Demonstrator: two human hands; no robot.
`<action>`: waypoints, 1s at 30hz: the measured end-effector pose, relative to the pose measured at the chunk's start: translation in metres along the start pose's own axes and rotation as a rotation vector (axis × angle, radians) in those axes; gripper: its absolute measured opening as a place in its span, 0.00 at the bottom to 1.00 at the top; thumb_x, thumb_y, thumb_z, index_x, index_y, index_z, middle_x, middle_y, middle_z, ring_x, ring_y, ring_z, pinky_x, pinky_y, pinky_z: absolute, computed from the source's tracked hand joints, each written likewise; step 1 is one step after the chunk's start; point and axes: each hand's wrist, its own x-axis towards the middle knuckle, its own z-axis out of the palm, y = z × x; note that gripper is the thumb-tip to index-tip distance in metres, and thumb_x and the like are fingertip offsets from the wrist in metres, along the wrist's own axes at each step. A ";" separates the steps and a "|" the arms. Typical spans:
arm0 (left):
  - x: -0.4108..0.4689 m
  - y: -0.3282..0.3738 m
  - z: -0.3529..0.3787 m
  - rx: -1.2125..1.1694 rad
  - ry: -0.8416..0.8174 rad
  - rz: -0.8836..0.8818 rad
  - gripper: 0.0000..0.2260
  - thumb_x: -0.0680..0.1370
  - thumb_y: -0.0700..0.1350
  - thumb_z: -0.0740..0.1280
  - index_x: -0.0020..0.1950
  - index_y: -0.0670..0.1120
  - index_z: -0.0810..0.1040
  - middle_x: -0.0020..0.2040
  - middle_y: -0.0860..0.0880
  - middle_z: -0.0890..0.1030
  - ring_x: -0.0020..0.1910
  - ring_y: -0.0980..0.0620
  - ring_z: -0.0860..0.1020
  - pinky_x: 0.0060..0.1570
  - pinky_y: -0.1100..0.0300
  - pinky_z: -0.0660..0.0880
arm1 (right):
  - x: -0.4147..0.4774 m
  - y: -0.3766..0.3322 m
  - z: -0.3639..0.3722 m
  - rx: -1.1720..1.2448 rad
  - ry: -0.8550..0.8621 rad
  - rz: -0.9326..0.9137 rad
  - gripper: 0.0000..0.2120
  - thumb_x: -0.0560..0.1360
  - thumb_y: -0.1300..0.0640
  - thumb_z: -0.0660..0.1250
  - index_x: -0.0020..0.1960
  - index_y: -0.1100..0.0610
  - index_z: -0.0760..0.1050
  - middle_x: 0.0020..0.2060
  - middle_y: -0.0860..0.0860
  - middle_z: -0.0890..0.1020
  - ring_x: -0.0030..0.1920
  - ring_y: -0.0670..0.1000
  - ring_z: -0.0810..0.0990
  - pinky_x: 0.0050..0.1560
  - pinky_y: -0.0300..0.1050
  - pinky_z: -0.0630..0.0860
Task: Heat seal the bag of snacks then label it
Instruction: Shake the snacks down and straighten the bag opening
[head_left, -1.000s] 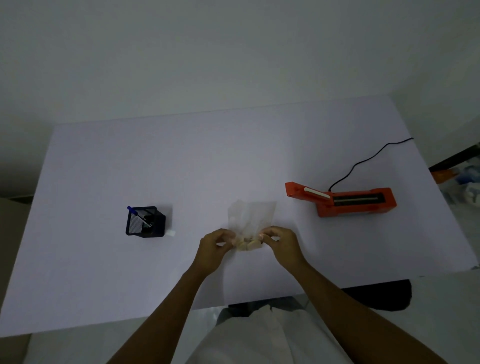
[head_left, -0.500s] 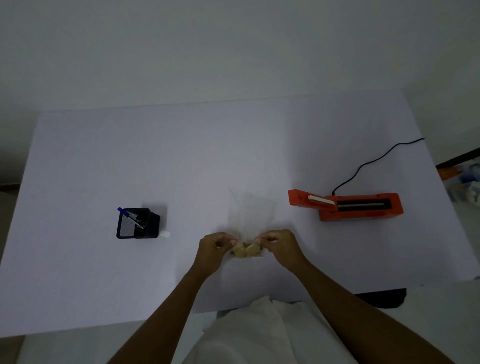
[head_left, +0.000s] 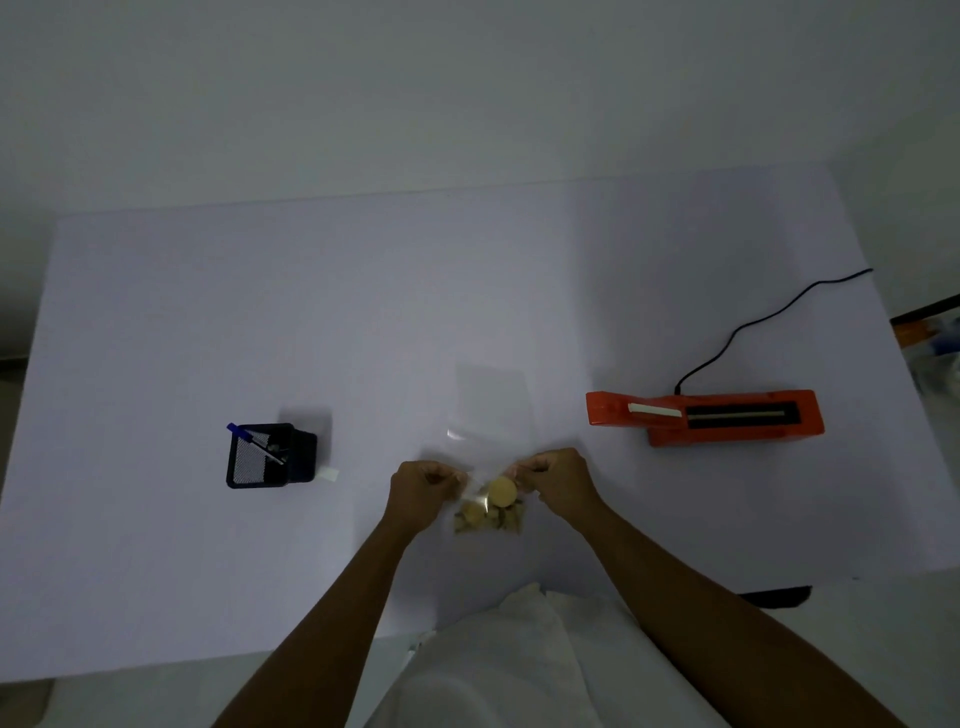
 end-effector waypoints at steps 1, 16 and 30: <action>0.002 0.001 0.000 0.012 0.003 -0.037 0.05 0.73 0.46 0.75 0.41 0.45 0.87 0.36 0.48 0.85 0.34 0.55 0.82 0.37 0.60 0.79 | 0.003 0.000 0.002 -0.026 0.008 0.012 0.06 0.71 0.61 0.76 0.43 0.65 0.84 0.30 0.49 0.81 0.29 0.41 0.79 0.31 0.32 0.74; 0.016 0.009 0.010 0.380 0.165 -0.198 0.13 0.70 0.56 0.75 0.35 0.46 0.84 0.32 0.50 0.82 0.33 0.53 0.80 0.32 0.61 0.74 | 0.018 -0.014 0.012 -0.408 0.067 0.041 0.27 0.66 0.49 0.79 0.21 0.52 0.64 0.19 0.45 0.66 0.21 0.42 0.64 0.20 0.33 0.60; 0.014 0.006 0.008 0.392 0.230 -0.195 0.19 0.65 0.56 0.78 0.30 0.43 0.75 0.32 0.48 0.76 0.32 0.50 0.76 0.31 0.57 0.73 | 0.025 -0.002 0.014 -0.505 0.051 0.051 0.22 0.66 0.40 0.77 0.30 0.54 0.70 0.28 0.49 0.77 0.32 0.50 0.77 0.31 0.45 0.72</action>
